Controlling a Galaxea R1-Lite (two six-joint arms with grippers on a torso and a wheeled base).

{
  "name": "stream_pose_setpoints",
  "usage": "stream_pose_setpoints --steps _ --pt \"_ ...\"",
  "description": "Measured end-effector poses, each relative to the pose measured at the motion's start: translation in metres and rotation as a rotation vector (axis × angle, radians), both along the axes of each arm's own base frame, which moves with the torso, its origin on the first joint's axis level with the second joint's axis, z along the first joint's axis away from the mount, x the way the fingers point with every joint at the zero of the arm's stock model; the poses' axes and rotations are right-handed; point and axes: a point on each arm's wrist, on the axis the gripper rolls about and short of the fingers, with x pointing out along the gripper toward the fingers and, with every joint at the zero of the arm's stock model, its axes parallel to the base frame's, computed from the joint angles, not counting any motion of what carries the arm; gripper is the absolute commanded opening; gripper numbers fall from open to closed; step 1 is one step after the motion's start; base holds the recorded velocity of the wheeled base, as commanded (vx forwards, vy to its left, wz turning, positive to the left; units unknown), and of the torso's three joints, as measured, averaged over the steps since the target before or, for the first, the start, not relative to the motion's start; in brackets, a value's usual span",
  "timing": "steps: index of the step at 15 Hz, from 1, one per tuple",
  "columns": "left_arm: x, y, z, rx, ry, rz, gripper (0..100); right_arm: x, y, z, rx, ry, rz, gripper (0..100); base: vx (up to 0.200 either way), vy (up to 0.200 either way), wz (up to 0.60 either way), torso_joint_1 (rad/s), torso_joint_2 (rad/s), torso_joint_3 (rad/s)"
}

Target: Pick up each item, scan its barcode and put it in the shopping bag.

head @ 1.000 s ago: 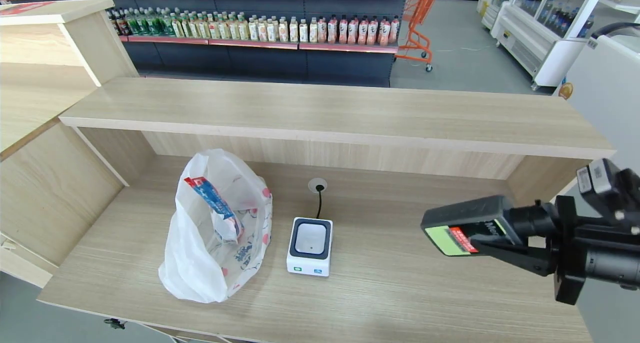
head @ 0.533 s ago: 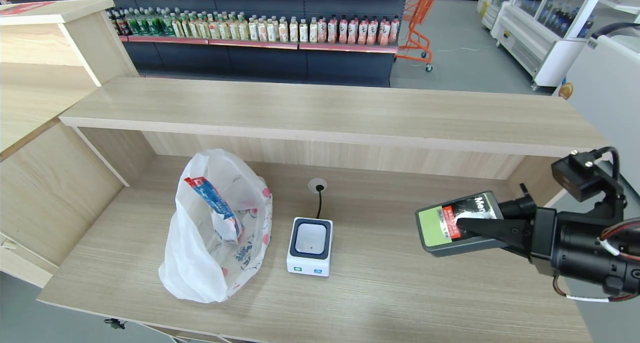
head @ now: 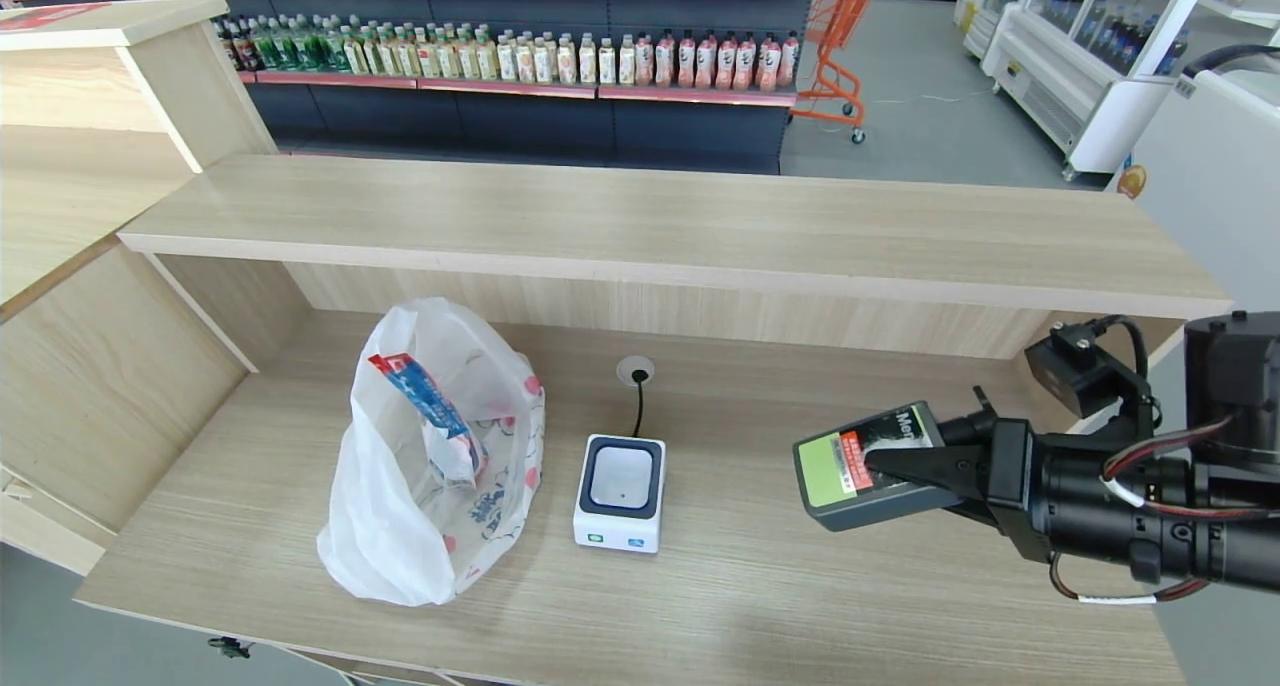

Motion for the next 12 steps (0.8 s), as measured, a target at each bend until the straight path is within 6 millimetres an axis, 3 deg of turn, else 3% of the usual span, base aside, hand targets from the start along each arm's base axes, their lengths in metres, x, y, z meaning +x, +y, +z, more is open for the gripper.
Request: stream_pose_setpoints --steps 1,12 --pt "0.0000 0.0000 0.0000 0.002 0.000 0.000 100 0.0011 0.0005 -0.0015 -0.003 0.007 0.000 0 0.000 0.000 0.00 0.000 0.00 0.000" --pt "0.0000 0.0000 0.0000 0.003 0.000 0.001 100 0.0088 0.0008 -0.0088 -0.032 0.025 -0.012 0 0.000 0.200 0.00 0.004 0.00 0.001"
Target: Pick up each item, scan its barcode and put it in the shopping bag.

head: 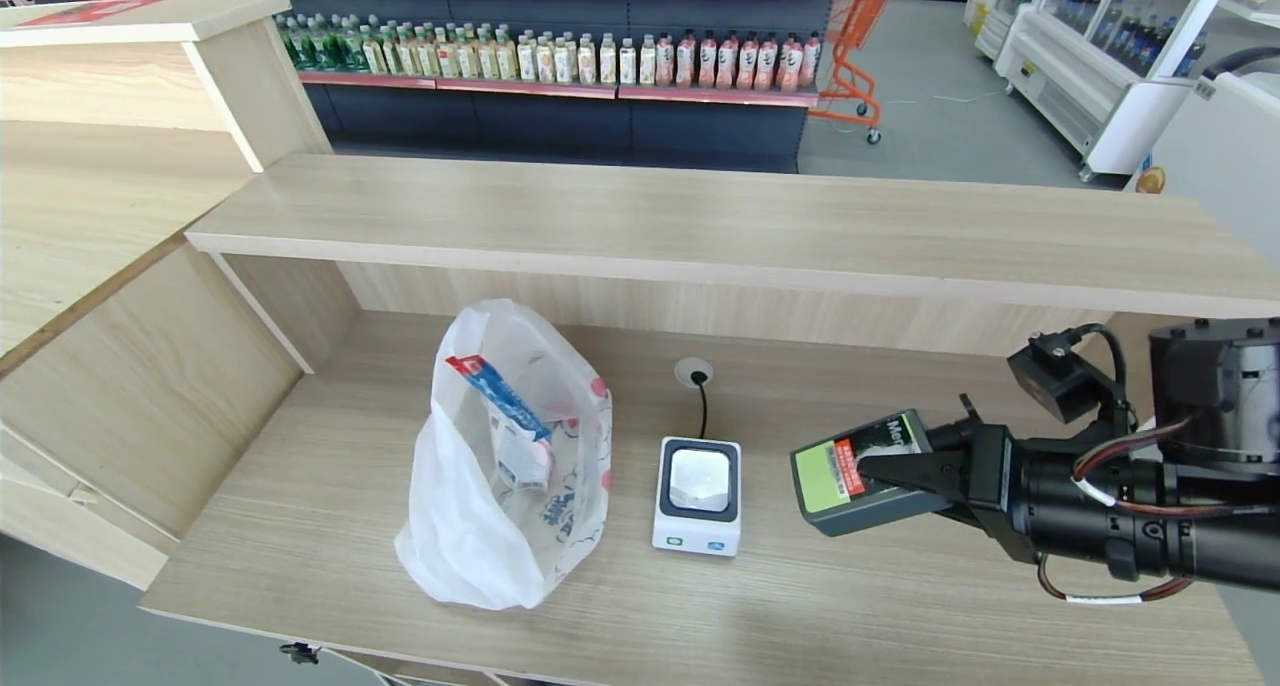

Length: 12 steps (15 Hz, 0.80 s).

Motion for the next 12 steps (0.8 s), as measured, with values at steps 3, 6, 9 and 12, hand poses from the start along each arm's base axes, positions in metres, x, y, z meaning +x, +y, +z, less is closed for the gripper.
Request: stream_pose_setpoints --steps 3,6,9,12 --pt "0.000 0.000 0.000 0.000 0.000 0.001 100 0.007 0.001 -0.007 -0.055 -0.006 0.003 0 0.000 0.133 0.00 0.002 0.00 0.002" --pt "0.000 0.000 0.000 -0.001 0.000 -0.001 100 0.026 0.007 -0.020 -0.168 -0.029 -0.019 0 0.000 0.000 0.00 0.000 0.00 0.000" --pt "0.000 0.000 0.000 -0.001 0.000 0.000 100 0.053 0.015 -0.032 -0.238 -0.038 -0.011 0 0.000 0.000 0.00 0.000 0.00 0.000" --pt "0.000 0.000 0.000 -0.001 0.000 -0.001 100 0.080 0.025 -0.041 -0.271 -0.038 -0.024 0 0.000 0.000 0.00 0.000 0.00 0.000"
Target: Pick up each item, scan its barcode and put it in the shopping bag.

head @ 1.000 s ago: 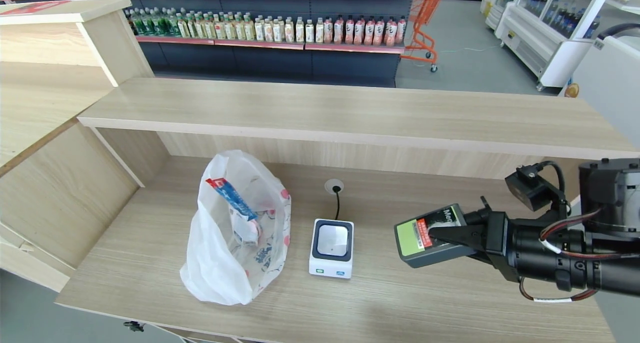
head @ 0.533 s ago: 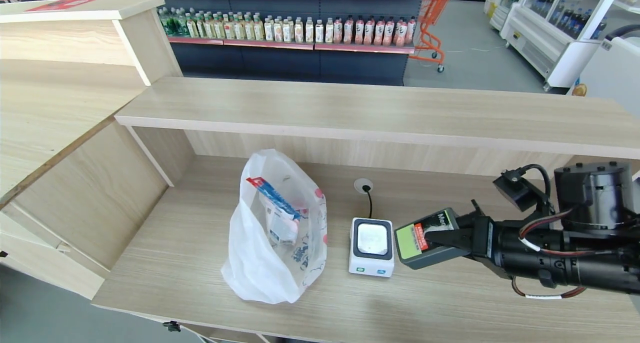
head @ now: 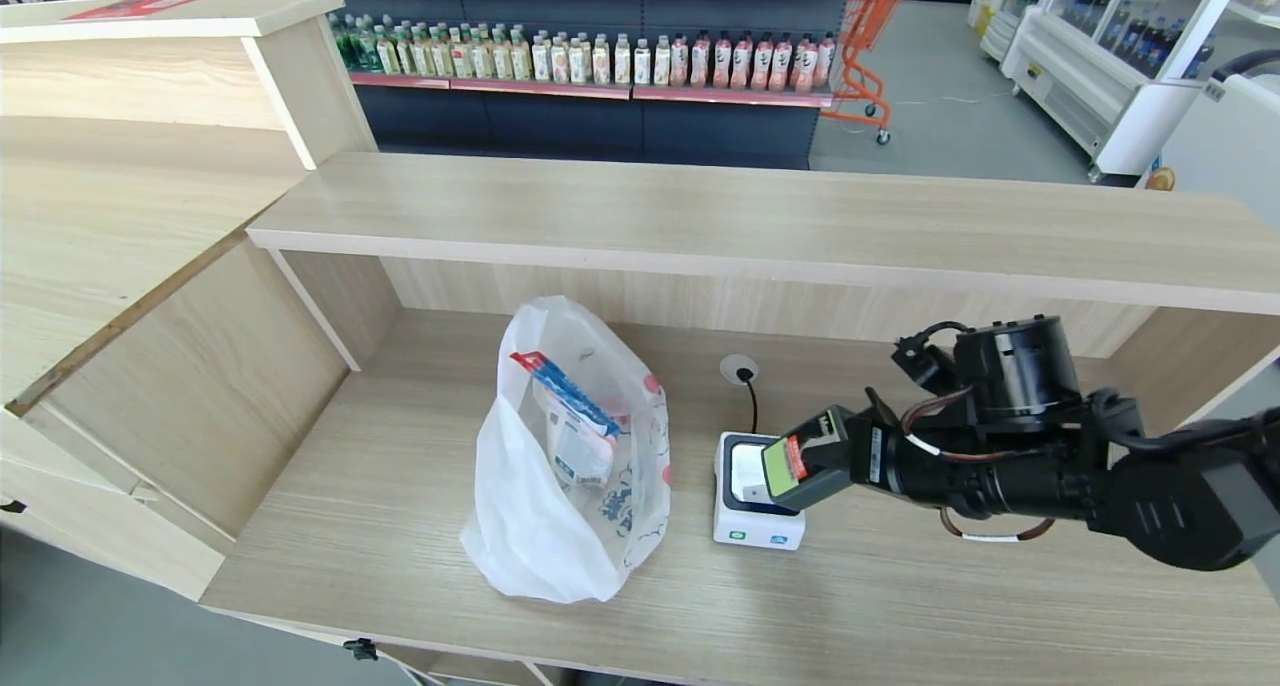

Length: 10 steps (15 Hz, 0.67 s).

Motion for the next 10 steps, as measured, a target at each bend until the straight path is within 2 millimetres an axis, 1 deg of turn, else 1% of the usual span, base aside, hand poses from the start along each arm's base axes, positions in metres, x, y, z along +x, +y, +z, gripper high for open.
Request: stream_pose_setpoints --steps 5,10 --pt "0.000 0.000 0.000 0.000 0.000 0.001 100 0.027 0.011 -0.016 -0.022 0.016 0.006 0 0.000 0.000 0.00 0.000 0.00 0.000" --pt "0.000 0.000 0.000 0.000 0.000 0.001 100 0.037 0.025 -0.024 -0.024 0.023 0.034 0 0.000 0.000 0.00 0.000 0.00 0.000"
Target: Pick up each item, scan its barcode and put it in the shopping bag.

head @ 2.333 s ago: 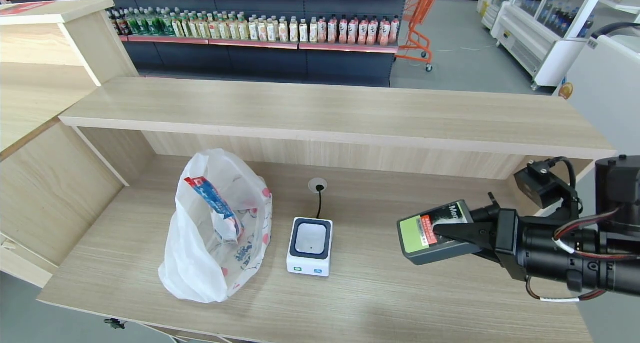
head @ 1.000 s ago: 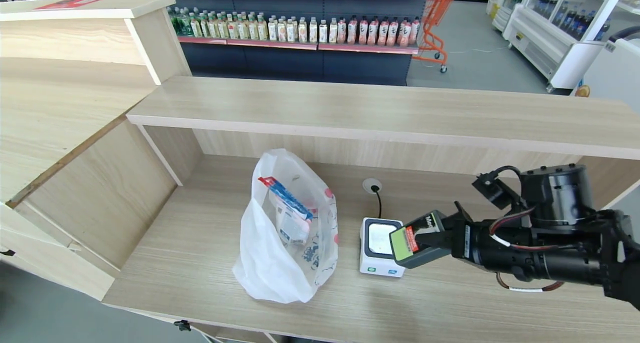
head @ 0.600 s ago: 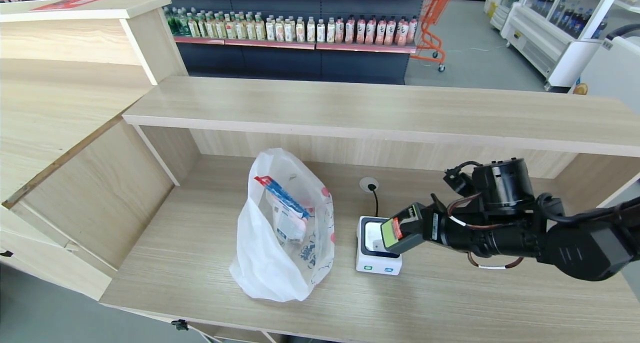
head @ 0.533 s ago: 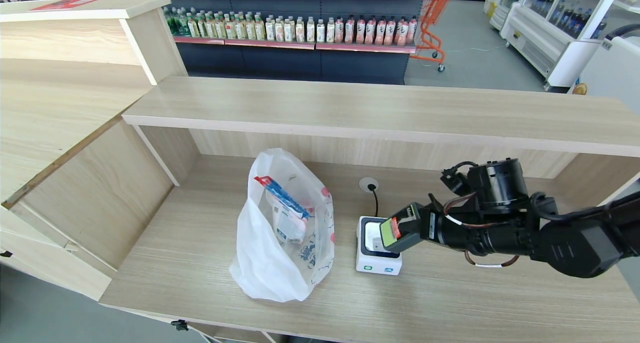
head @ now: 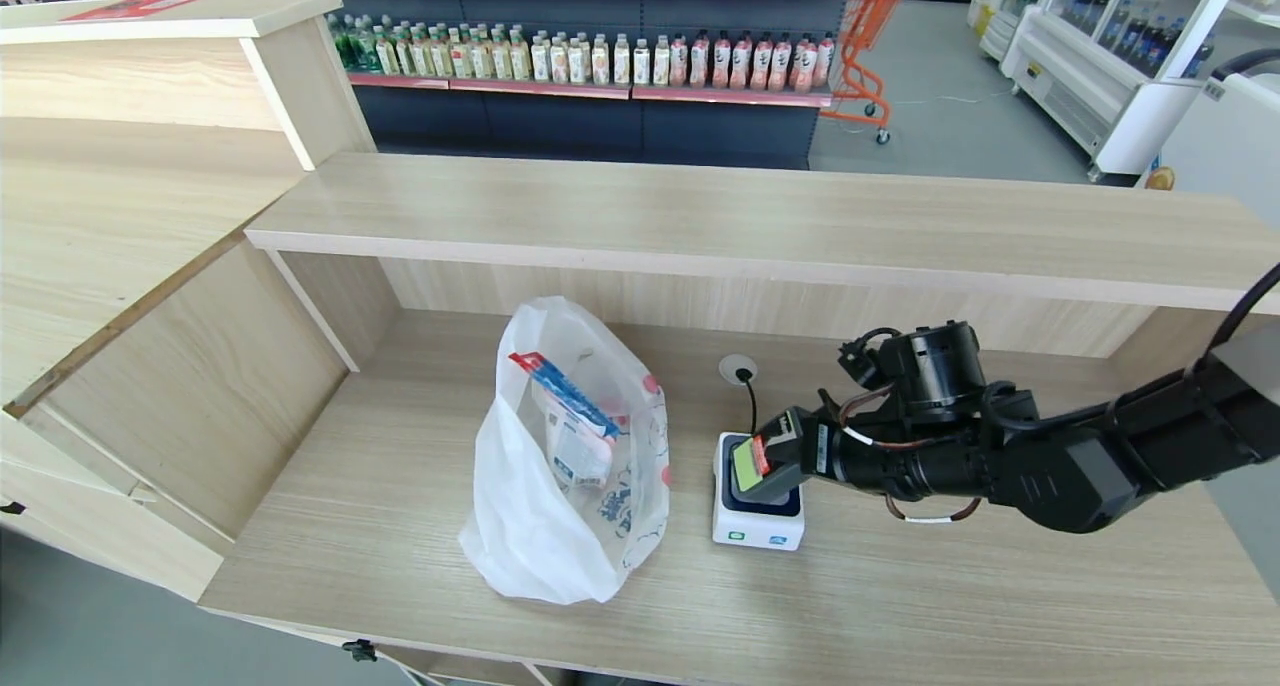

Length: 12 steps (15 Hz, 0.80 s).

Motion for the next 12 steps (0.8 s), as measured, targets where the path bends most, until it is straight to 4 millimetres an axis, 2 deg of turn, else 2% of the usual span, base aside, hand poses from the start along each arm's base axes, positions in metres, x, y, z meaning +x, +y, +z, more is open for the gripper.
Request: stream_pose_setpoints --steps 4,7,10,12 --pt "0.000 0.000 0.000 0.000 0.000 0.000 100 0.001 0.004 -0.003 -0.001 0.006 0.008 0 0.000 0.000 0.00 0.000 0.00 0.000" --pt "0.000 0.000 0.000 0.000 0.000 0.000 100 -0.003 -0.001 0.000 0.001 0.010 -0.006 0 0.000 0.000 0.00 0.000 0.00 0.000" --pt "0.000 0.000 0.000 0.001 0.000 0.000 100 -0.014 -0.016 0.021 0.005 -0.046 -0.023 0 0.000 0.000 0.00 0.000 0.00 0.000" --pt "0.000 0.000 0.000 0.001 0.000 0.000 100 -0.031 -0.025 0.036 -0.027 -0.121 0.010 0 0.000 0.200 0.00 0.005 0.00 0.002"
